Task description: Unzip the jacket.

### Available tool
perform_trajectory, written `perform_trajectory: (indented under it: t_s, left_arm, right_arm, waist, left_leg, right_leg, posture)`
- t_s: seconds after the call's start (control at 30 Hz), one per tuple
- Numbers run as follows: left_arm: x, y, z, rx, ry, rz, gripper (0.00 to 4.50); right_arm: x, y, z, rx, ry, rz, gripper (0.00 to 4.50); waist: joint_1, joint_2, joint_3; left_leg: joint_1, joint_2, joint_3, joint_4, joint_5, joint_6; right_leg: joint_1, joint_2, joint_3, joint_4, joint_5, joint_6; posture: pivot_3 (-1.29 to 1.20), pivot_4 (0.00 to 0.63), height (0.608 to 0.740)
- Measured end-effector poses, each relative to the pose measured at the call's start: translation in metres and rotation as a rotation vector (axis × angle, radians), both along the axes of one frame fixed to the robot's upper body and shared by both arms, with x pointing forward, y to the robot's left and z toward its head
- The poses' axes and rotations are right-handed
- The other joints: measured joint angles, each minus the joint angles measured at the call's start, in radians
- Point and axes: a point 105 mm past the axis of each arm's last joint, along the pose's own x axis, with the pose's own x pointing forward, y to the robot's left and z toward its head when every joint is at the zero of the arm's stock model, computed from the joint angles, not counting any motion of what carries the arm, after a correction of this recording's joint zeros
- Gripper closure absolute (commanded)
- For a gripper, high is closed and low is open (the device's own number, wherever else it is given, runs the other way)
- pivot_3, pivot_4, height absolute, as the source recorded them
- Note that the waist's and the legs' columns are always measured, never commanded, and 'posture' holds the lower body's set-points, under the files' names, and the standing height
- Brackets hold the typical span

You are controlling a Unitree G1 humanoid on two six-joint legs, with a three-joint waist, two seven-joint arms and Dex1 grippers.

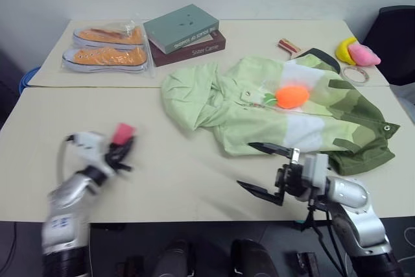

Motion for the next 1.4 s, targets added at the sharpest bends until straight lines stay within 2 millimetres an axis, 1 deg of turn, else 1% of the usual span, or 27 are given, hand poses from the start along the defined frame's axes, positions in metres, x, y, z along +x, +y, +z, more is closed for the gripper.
perform_trajectory:
  t_s: [0.07, 0.1, 0.13, 0.2, 0.23, 0.3, 0.33, 0.4, 0.5, 0.53, 0.6, 0.63, 0.73, 0.83, 0.9, 0.93, 0.97, 1.03, 1.1, 1.13, 1.17, 1.2, 1.27, 1.3, 1.4]
  left_arm:
    - [-0.013, 0.042, 0.002, -0.009, 0.007, 0.162, 3.70]
    - [-0.018, 0.057, 0.002, -0.018, 0.014, 0.217, 3.70]
    - [-0.022, 0.066, 0.001, -0.028, 0.018, 0.250, 3.70]
    - [-0.023, 0.072, -0.005, -0.047, 0.039, 0.263, 2.99]
    - [-0.022, 0.075, -0.008, -0.058, 0.049, 0.266, 2.73]
    - [-0.019, 0.078, -0.008, -0.088, 0.046, 0.260, 2.09]
    - [-0.016, 0.079, -0.006, -0.101, 0.036, 0.256, 1.75]
    - [-0.010, 0.078, 0.001, -0.111, 0.013, 0.249, 1.18]
    - [-0.007, 0.081, 0.010, -0.100, 0.002, 0.260, 0.15]
    - [-0.007, 0.081, 0.011, -0.091, 0.000, 0.262, 0.04]
    - [-0.008, 0.079, 0.018, -0.073, -0.020, 0.254, 0.04]
    - [-0.008, 0.076, 0.025, -0.063, -0.051, 0.240, 0.04]
    - [-0.013, 0.071, 0.055, -0.024, -0.170, 0.200, 0.04]
    - [-0.016, 0.061, 0.087, 0.091, -0.242, 0.129, 0.04]
    - [-0.009, 0.035, 0.103, 0.242, -0.250, -0.004, 0.04]
    - [-0.004, 0.017, 0.106, 0.316, -0.247, -0.094, 0.04]
    - [0.003, -0.008, 0.105, 0.393, -0.232, -0.219, 0.04]
    - [0.013, -0.053, 0.093, 0.490, -0.197, -0.455, 0.04]
    - [0.021, -0.096, 0.075, 0.560, -0.163, -0.677, 0.04]
    - [0.028, -0.117, 0.066, 0.581, -0.156, -0.769, 0.04]
    - [0.032, -0.130, 0.061, 0.592, -0.154, -0.824, 0.04]
    - [0.041, -0.152, 0.055, 0.610, -0.154, -0.904, 0.04]
    - [0.046, -0.181, 0.047, 0.638, -0.156, -1.013, 0.04]
    - [0.049, -0.193, 0.043, 0.644, -0.156, -1.049, 0.04]
    - [0.056, -0.241, 0.025, 0.662, -0.169, -1.165, 0.04]
  right_arm:
    - [0.001, 0.010, 0.000, -0.004, -0.003, 0.027, 0.00]
    - [0.004, 0.014, -0.001, -0.005, 0.000, 0.034, 0.00]
    - [0.007, 0.017, 0.000, -0.001, -0.001, 0.032, 0.00]
    - [0.012, 0.019, 0.002, 0.005, -0.004, 0.019, 0.00]
    - [0.014, 0.020, 0.002, 0.004, -0.005, 0.015, 0.00]
    - [0.016, 0.019, -0.002, 0.001, 0.001, 0.004, 0.00]
    - [0.017, 0.019, -0.003, -0.002, 0.004, 0.000, 0.00]
    - [0.016, 0.018, -0.005, -0.004, 0.005, -0.006, 0.00]
    - [0.016, 0.014, -0.006, -0.001, 0.009, -0.017, 0.00]
    - [0.016, 0.011, -0.007, 0.005, 0.019, -0.025, 0.00]
    - [0.014, 0.000, -0.006, 0.051, 0.057, -0.057, 0.00]
    - [0.012, -0.009, -0.005, 0.069, 0.079, -0.080, 0.00]
    - [0.006, -0.033, -0.002, 0.059, 0.100, -0.140, 0.00]
    - [0.005, -0.059, -0.003, 0.021, 0.106, -0.232, 0.00]
    - [0.007, -0.077, -0.001, 0.000, 0.085, -0.318, 0.00]
    - [0.009, -0.085, 0.000, -0.012, 0.069, -0.358, 0.00]
    - [0.010, -0.095, -0.001, -0.043, 0.050, -0.402, 0.00]
    - [0.009, -0.114, -0.008, -0.123, 0.032, -0.474, 0.00]
    - [0.010, -0.127, -0.016, -0.191, 0.018, -0.527, 0.00]
    - [0.010, -0.133, -0.019, -0.215, 0.005, -0.558, 0.00]
    - [0.011, -0.136, -0.020, -0.232, -0.003, -0.576, 0.00]
    - [0.012, -0.142, -0.024, -0.258, -0.012, -0.610, 0.00]
    - [0.014, -0.147, -0.025, -0.287, -0.038, -0.655, 0.00]
    - [0.015, -0.149, -0.026, -0.298, -0.045, -0.672, 0.00]
    - [0.014, -0.159, -0.027, -0.321, -0.074, -0.742, 0.00]
  waist:
    - [0.004, 0.000, 0.000]
    - [0.008, -0.001, 0.000]
    - [0.015, -0.001, 0.000]
    - [0.028, -0.002, 0.000]
    - [0.030, -0.003, -0.001]
    - [0.031, -0.007, -0.002]
    - [0.030, -0.007, -0.002]
    - [0.026, -0.008, -0.002]
    - [0.017, -0.008, -0.002]
    - [0.011, -0.008, -0.002]
    - [0.006, -0.008, -0.002]
    - [0.005, -0.008, -0.002]
    - [0.005, -0.009, -0.002]
    - [0.005, -0.009, -0.002]
    - [0.008, -0.009, -0.002]
    - [0.011, -0.008, -0.001]
    - [0.020, -0.007, -0.001]
    - [0.032, -0.005, 0.000]
    - [0.033, -0.005, 0.000]
    - [0.032, -0.005, 0.000]
    - [0.031, -0.005, 0.000]
    - [0.032, -0.005, 0.000]
    - [0.026, -0.005, 0.000]
    - [0.024, -0.005, 0.000]
    - [0.030, -0.005, 0.001]
  left_leg:
    - [0.000, -0.001, 0.000, 0.000, 0.000, 0.000]
    - [0.000, -0.002, -0.002, 0.000, 0.000, 0.001]
    - [0.000, -0.003, -0.002, 0.001, -0.001, 0.002]
    - [-0.001, -0.006, -0.002, 0.001, -0.002, 0.003]
    - [-0.001, -0.006, -0.002, 0.001, -0.002, 0.004]
    - [-0.001, -0.007, -0.003, 0.001, -0.004, 0.001]
    - [-0.001, -0.006, -0.003, 0.001, -0.005, -0.001]
    - [-0.001, -0.006, -0.003, 0.000, -0.004, 0.000]
    - [-0.001, -0.005, -0.002, -0.001, -0.004, 0.001]
    - [-0.001, -0.004, -0.002, -0.001, -0.004, 0.001]
    - [-0.001, -0.004, -0.002, -0.001, -0.004, 0.001]
    - [-0.001, -0.004, -0.002, -0.001, -0.004, 0.001]
    - [-0.001, -0.004, -0.002, -0.001, -0.004, 0.002]
    - [-0.001, -0.004, -0.001, -0.001, -0.004, 0.002]
    - [-0.001, -0.004, -0.001, -0.001, -0.003, 0.001]
    - [-0.001, -0.005, -0.001, -0.001, -0.004, -0.001]
    - [0.000, -0.007, 0.000, -0.001, -0.005, -0.003]
    - [0.001, -0.007, 0.001, -0.001, -0.005, -0.003]
    - [0.000, -0.007, 0.002, -0.001, -0.004, -0.004]
    - [0.000, -0.007, 0.003, -0.001, -0.004, -0.004]
    - [0.000, -0.007, 0.003, -0.001, -0.003, -0.003]
    - [0.000, -0.007, 0.004, -0.002, 0.002, 0.002]
    - [0.000, -0.006, 0.008, -0.002, 0.003, 0.002]
    - [0.000, -0.006, 0.008, -0.002, 0.003, 0.002]
    - [-0.001, -0.007, 0.009, -0.002, 0.003, 0.004]
  right_leg:
    - [0.000, -0.001, 0.000, 0.000, 0.000, 0.000]
    - [0.000, -0.001, -0.001, 0.000, 0.000, 0.000]
    - [0.001, -0.003, -0.001, 0.000, 0.000, 0.000]
    - [0.001, -0.004, 0.000, 0.000, 0.000, 0.000]
    - [0.001, -0.005, 0.000, 0.000, 0.000, 0.000]
    - [0.001, -0.005, 0.000, 0.000, 0.000, 0.000]
    - [0.001, -0.005, 0.000, 0.000, 0.000, 0.000]
    - [0.000, -0.004, 0.000, 0.000, 0.000, 0.000]
    - [0.000, -0.002, -0.001, 0.000, 0.000, 0.000]
    - [0.000, -0.002, -0.002, 0.000, 0.000, 0.000]
    - [0.000, -0.002, -0.002, 0.000, 0.000, 0.000]
    - [0.000, -0.002, -0.002, 0.000, 0.000, 0.000]
    - [0.001, -0.002, -0.002, -0.002, 0.000, 0.000]
    - [0.001, -0.002, -0.002, -0.002, 0.000, 0.000]
    - [0.001, -0.002, -0.001, -0.002, 0.000, 0.000]
    - [0.001, -0.003, -0.001, -0.002, 0.000, 0.000]
    - [0.001, -0.003, 0.000, -0.002, 0.000, 0.000]
    - [0.000, -0.003, 0.001, -0.003, 0.000, 0.000]
    - [-0.001, -0.002, 0.001, -0.002, 0.000, 0.000]
    - [-0.001, -0.001, 0.001, -0.001, 0.000, 0.000]
    - [-0.002, 0.001, 0.000, -0.001, 0.000, 0.000]
    - [-0.002, 0.002, -0.002, 0.002, 0.000, 0.000]
    - [-0.003, 0.004, -0.003, 0.004, 0.000, 0.000]
    - [-0.004, 0.004, -0.003, 0.004, 0.000, 0.000]
    - [-0.004, 0.004, -0.003, 0.003, 0.000, 0.001]
  posture:
    - [0.00, 0.150, 0.740]
    - [0.00, 0.150, 0.740]
    - [0.00, 0.150, 0.740]
    - [0.00, 0.150, 0.740]
    - [0.00, 0.150, 0.740]
    - [0.00, 0.150, 0.740]
    - [0.00, 0.150, 0.740]
    - [0.00, 0.150, 0.740]
    - [0.00, 0.150, 0.740]
    - [0.00, 0.150, 0.740]
    - [0.00, 0.150, 0.740]
    - [0.00, 0.150, 0.740]
    - [0.00, 0.150, 0.740]
    - [0.00, 0.150, 0.740]
    - [0.00, 0.150, 0.740]
    - [0.00, 0.150, 0.740]
    - [0.00, 0.150, 0.740]
    - [0.00, 0.150, 0.740]
    - [0.00, 0.150, 0.740]
    - [0.00, 0.150, 0.740]
    - [0.00, 0.150, 0.740]
    - [0.00, 0.150, 0.740]
    - [0.00, 0.150, 0.740]
    - [0.00, 0.150, 0.740]
    - [0.00, 0.150, 0.740]
